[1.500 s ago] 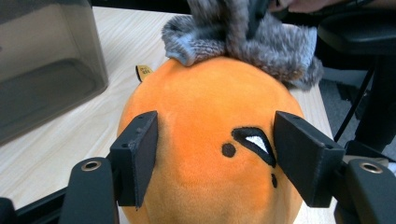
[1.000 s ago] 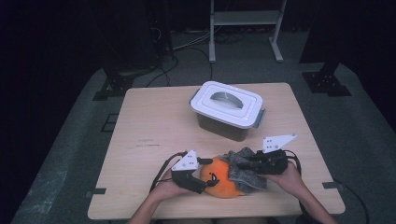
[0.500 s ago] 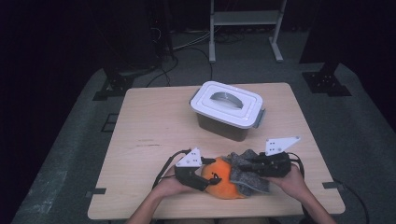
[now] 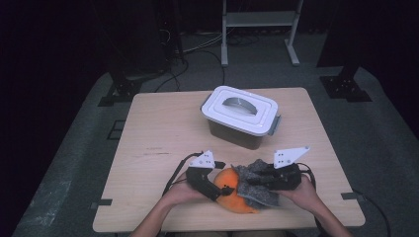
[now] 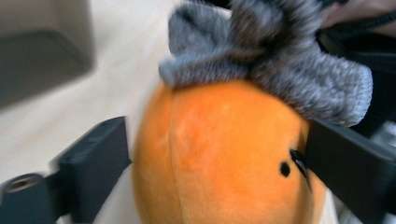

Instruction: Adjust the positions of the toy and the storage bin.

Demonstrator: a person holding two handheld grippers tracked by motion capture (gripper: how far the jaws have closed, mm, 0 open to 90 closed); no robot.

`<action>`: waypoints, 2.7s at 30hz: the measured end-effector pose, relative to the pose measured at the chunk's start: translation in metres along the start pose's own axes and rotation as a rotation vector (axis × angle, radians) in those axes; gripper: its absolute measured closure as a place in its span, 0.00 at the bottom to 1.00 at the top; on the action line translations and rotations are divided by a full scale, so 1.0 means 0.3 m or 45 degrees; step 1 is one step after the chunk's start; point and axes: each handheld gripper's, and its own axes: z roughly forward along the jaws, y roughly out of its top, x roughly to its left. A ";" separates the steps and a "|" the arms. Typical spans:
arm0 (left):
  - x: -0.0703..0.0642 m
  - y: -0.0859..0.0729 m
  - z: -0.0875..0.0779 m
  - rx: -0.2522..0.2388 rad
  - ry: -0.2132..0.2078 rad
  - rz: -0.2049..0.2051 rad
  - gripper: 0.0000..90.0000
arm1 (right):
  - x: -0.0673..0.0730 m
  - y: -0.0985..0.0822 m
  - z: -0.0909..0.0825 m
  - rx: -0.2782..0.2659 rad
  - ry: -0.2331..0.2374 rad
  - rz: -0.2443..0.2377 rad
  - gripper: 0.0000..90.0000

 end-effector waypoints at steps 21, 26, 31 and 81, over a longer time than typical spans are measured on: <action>-0.057 0.008 -0.039 -0.059 0.239 0.247 0.38 | -0.053 0.062 -0.039 -0.033 -0.083 0.002 0.85; -0.049 -0.006 -0.052 -0.064 0.226 0.216 0.34 | -0.094 0.079 0.002 -0.006 -0.064 0.035 0.85; -0.036 -0.012 -0.059 -0.054 0.159 0.134 0.14 | -0.077 0.039 0.028 -0.006 -0.024 0.042 0.85; -0.045 -0.049 -0.105 -0.069 0.206 0.213 0.42 | -0.058 0.117 0.033 -0.007 -0.009 -0.046 0.85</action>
